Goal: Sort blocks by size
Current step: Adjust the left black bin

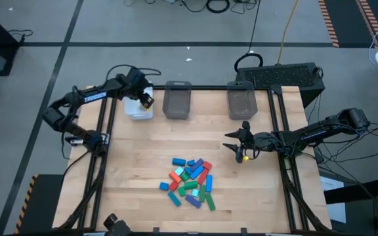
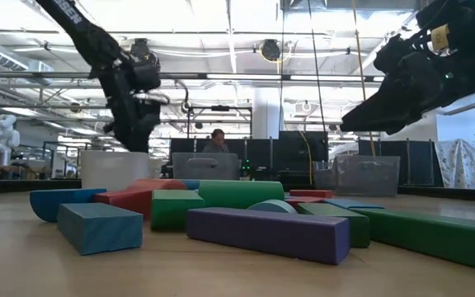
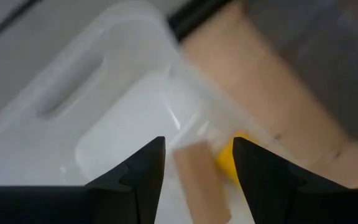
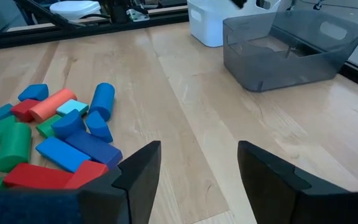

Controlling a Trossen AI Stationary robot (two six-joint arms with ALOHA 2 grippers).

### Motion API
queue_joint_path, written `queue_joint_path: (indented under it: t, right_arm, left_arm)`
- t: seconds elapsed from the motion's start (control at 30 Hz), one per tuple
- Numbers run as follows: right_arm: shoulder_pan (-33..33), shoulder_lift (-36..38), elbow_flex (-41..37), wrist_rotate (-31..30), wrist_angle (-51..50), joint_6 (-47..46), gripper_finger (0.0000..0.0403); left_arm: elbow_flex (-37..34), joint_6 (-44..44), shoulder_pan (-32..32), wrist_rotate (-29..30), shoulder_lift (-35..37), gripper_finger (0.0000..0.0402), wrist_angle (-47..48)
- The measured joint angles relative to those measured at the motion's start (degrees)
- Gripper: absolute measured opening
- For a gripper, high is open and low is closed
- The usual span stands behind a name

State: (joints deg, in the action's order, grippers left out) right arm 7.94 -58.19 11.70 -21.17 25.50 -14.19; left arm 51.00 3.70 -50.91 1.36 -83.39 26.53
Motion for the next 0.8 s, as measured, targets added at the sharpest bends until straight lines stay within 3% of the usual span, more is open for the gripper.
queue_joint_path:
  t: [0.17,0.27,0.63,0.8]
  right_arm:
    - [-0.13,0.00,0.00,-0.09,0.01,0.48,0.0202]
    - [-0.13,-0.02,0.00,-0.12,0.54,0.79,0.0202]
    - [-0.13,-0.02,0.00,0.02,2.60,2.03,0.0202]
    - [-0.13,-0.02,0.00,0.00,3.12,2.88,0.0202]
  left_arm:
    - [1.10,-0.26,3.59,-5.78,2.71,0.0192,-2.70]
    - [1.28,0.06,7.18,-6.15,2.77,0.0192,-4.23]
    - [1.34,5.94,16.10,8.00,-1.84,0.0191,-3.46]
    - [1.34,5.73,16.73,8.33,-3.47,0.0191,-4.04]
